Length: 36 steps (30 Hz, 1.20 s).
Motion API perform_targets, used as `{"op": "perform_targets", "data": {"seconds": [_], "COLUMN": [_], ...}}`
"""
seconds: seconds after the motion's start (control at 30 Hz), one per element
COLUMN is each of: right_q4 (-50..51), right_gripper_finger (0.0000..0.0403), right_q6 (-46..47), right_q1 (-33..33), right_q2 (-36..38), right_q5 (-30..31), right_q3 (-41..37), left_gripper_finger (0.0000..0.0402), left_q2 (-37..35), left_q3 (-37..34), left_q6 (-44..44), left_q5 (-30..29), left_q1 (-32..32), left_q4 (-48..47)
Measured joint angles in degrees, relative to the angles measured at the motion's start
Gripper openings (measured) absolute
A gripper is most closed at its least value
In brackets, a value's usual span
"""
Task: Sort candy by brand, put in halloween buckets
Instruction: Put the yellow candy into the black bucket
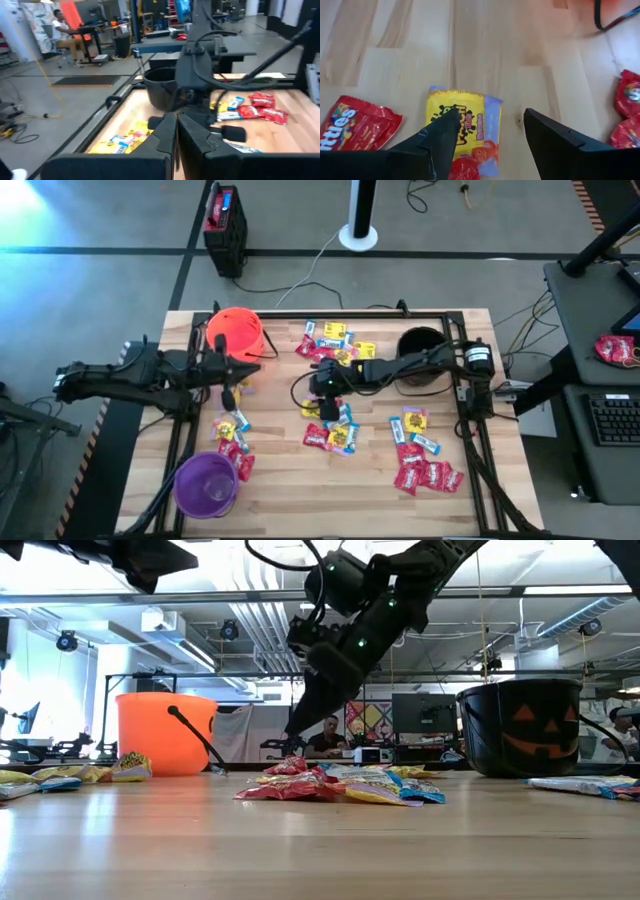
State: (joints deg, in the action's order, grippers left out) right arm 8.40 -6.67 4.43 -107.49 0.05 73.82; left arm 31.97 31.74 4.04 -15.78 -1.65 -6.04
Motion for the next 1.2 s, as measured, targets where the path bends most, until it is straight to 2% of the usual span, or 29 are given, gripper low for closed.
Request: {"op": "perform_targets", "data": {"seconds": [0.23, 0.37, 0.5, 0.57, 0.77, 0.93, 1.2], "right_q4": [0.3, 5.97, 13.83, 14.4, 6.83, 1.21, -1.72], "right_gripper_finger": [0.0275, 0.0301, 0.0298, 0.0291, 0.0272, 0.0271, 0.0269], "right_q6": [0.62, 0.32, 2.02, 2.92, 3.21, 4.43, 7.33], "right_q1": [0.0, 0.0, 0.23, 0.36, 0.15, 0.09, 0.17], "right_q2": [0.08, 0.66, 2.38, 2.82, 1.45, -1.81, -7.27], "right_q5": [0.01, 0.02, 0.03, 0.01, -0.37, -2.1, -1.55], "right_q3": [0.09, 0.07, 0.07, 0.07, -0.04, -0.09, 0.0], "left_gripper_finger": [0.0, 0.0, 0.0, 0.0, 0.0, 0.0, 0.0], "left_q2": [0.25, 0.3, 0.49, 0.59, 1.52, 2.1, 2.6], "left_q3": [-0.39, -0.39, -0.39, -0.4, -0.43, -0.43, -0.47], "left_q6": [0.0, -0.01, -0.01, -0.01, -0.11, -0.21, -0.23], "left_q5": [-1.45, -1.48, -1.5, -1.5, -1.5, -1.5, -1.68], "left_q1": [-0.02, -0.02, -0.02, -0.02, -0.02, -0.02, -0.02], "left_q4": [0.0, -0.02, -0.02, -0.02, 0.14, 0.48, 0.95]}}
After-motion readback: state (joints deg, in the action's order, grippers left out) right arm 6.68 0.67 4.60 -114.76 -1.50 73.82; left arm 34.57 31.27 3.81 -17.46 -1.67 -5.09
